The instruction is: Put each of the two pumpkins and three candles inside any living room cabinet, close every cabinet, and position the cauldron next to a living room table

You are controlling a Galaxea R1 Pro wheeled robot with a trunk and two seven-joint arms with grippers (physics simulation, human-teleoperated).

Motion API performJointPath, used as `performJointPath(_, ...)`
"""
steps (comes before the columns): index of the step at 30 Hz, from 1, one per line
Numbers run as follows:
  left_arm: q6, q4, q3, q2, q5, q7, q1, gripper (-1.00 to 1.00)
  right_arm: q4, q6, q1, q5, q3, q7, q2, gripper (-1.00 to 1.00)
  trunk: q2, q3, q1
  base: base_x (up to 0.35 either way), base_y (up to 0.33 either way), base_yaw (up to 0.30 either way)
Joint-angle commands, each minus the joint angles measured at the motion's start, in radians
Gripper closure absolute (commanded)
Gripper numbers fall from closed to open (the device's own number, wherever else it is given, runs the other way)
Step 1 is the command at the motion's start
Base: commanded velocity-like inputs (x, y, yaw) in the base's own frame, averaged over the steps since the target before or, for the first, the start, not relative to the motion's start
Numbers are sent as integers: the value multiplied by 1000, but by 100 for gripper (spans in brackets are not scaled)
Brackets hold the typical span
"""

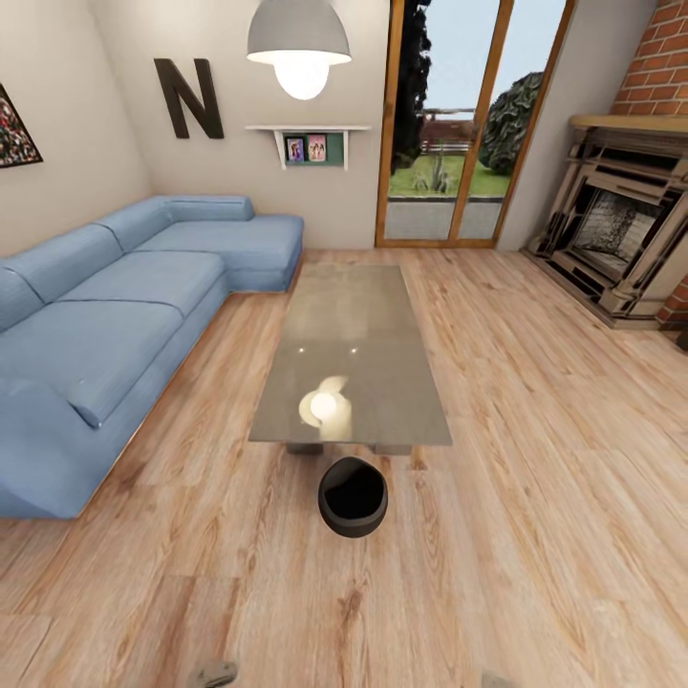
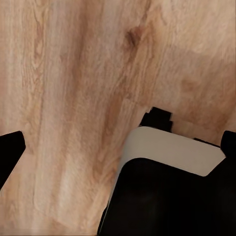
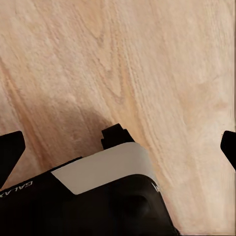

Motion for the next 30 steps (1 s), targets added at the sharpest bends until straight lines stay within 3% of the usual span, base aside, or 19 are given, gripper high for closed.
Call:
performJointPath(1, -3, 2, -9, 2, -5, 4, 7, -100, 4, -4, 9, -9, 8, -2, 0, -100, 7, 2, -4, 0, 0, 0)
performJointPath(10, -60, 80, -11, 11, -36, -64, 32, -100, 45, -8, 27, -12, 7, 1, -2, -100, 70, 31, -38, 0, 0, 0)
performJointPath(26, -71, 88, -14, 10, -40, -71, 88, -100, 49, -8, 59, -8, 7, 4, -6, -100, 182, 81, -100, 0, 0, 0)
performJointPath(30, -71, 88, -14, 12, -40, -73, 95, -100, 49, -8, 59, -9, 7, 56, -6, -100, 210, 93, -115, 0, 0, 0)
